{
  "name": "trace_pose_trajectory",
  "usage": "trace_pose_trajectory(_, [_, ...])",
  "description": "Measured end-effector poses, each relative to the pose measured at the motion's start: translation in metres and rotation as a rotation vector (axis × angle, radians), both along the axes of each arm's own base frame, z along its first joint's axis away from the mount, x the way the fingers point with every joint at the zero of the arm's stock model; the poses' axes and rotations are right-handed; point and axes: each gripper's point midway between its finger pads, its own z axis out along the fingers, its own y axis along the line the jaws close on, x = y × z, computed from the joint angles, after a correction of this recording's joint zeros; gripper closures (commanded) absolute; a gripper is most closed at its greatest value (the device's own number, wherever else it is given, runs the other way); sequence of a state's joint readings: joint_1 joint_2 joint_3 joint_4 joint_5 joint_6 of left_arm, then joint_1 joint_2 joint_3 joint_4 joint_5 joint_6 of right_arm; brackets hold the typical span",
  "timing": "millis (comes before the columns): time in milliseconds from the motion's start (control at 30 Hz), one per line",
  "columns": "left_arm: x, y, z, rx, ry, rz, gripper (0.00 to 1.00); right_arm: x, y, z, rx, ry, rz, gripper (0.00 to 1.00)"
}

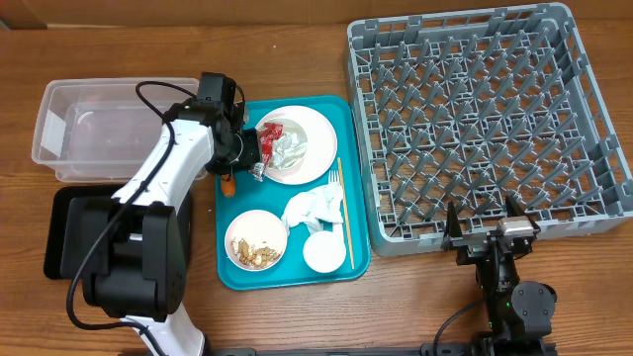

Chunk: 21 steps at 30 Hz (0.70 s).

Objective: Sort waste into correct bins and load items into the dishwasher
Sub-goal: 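Grasp the red snack wrapper with the left gripper, then carry the wrapper left and drop it into the clear bin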

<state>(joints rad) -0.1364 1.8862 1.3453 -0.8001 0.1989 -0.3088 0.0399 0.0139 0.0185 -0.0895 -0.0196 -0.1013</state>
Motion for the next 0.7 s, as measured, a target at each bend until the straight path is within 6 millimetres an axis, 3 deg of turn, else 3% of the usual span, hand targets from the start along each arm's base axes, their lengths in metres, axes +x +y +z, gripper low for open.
trace_pose_trajectory(267, [-0.007,0.002,0.0,0.008,0.028,0.009,0.96,0.0,0.0,0.0,0.0,0.0,0.0,0.0])
trace_pose_trajectory(367, [-0.012,0.006,0.014,0.025,0.029,0.016,0.96,0.0,0.0,0.0,0.0,0.0,0.0,0.0])
trace_pose_trajectory(433, [-0.008,0.007,0.038,0.026,-0.022,0.019,0.96,0.0,0.0,0.0,0.0,0.0,0.0,0.0])
trace_pose_trajectory(567, [0.004,0.011,0.118,0.025,-0.222,0.035,0.96,0.0,0.0,0.0,0.0,0.0,0.0,0.0])
trace_pose_trajectory(700, [-0.005,0.027,0.185,0.069,-0.396,0.077,0.96,0.0,0.0,0.0,0.0,0.0,0.0,0.0])
